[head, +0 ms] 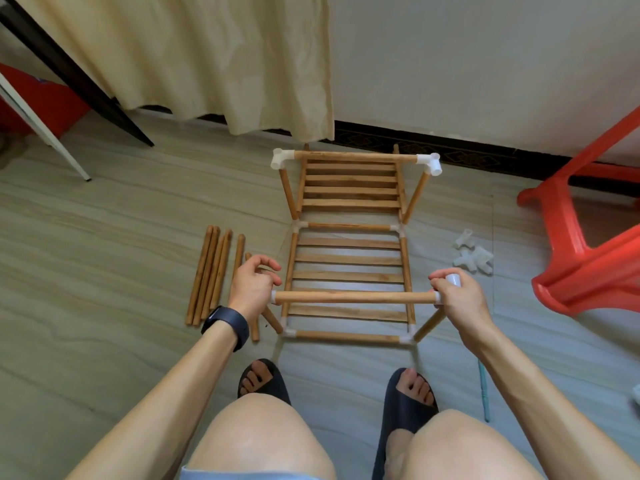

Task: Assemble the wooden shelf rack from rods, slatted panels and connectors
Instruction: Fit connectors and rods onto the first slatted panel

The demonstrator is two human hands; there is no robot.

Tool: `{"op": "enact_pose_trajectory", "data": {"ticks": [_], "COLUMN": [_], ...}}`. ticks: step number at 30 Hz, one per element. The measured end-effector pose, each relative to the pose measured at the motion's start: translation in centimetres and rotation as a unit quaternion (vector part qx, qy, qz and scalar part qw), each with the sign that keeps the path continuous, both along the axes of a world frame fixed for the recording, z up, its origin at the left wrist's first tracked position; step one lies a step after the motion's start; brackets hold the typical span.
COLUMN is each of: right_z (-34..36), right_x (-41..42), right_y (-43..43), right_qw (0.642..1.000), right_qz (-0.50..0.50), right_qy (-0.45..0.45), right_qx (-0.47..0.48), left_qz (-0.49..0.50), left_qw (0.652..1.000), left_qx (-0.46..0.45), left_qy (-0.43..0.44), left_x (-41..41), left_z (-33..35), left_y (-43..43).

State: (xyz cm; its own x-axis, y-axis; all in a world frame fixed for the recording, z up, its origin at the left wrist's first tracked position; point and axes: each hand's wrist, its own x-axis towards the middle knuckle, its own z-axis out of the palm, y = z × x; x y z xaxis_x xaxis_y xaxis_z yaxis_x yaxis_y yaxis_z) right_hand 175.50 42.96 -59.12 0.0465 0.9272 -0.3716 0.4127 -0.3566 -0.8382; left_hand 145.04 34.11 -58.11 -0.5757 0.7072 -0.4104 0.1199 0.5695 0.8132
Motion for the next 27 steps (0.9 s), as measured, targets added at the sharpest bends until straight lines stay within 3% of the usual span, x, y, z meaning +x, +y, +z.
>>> {"op": "enact_pose_trajectory", "data": {"ticks": [19, 27], "right_z": [-0.5, 0.5], "right_x": [-0.5, 0.0], "right_y": [0.2, -0.4], "right_qw": [0.999, 0.999], "right_qz": [-0.014, 0.026], "right_qy": [-0.039, -0.035], "right_qx": [-0.001, 0.007], "left_qz": [0.003, -0.025], "left_qw": [1.000, 0.999], "left_qx": [-0.007, -0.008], "left_qy": [0.018, 0.022], "left_x": [0.1, 0.1], "left_z": [-0.3, 0.2], "left_y": [-0.2, -0.7]}}
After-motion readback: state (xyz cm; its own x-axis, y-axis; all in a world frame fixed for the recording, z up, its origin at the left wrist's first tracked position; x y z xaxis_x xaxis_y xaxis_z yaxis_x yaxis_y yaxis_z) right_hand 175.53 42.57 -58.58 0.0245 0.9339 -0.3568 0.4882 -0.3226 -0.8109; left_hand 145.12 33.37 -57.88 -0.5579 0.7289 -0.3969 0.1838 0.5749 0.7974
